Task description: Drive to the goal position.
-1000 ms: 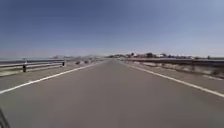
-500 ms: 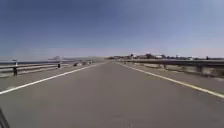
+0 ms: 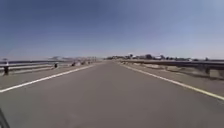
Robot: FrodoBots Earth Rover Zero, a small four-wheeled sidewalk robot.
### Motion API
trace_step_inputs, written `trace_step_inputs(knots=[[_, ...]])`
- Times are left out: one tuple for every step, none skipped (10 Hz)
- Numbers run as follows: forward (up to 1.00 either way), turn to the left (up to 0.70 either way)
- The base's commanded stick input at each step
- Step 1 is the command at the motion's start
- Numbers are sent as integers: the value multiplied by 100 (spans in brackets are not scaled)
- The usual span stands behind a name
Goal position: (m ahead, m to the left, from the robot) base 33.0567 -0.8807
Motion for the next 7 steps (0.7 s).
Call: trace_step_inputs(knots=[[100,0],[100,0],[100,0],[100,0],[100,0],[100,0],[100,0]])
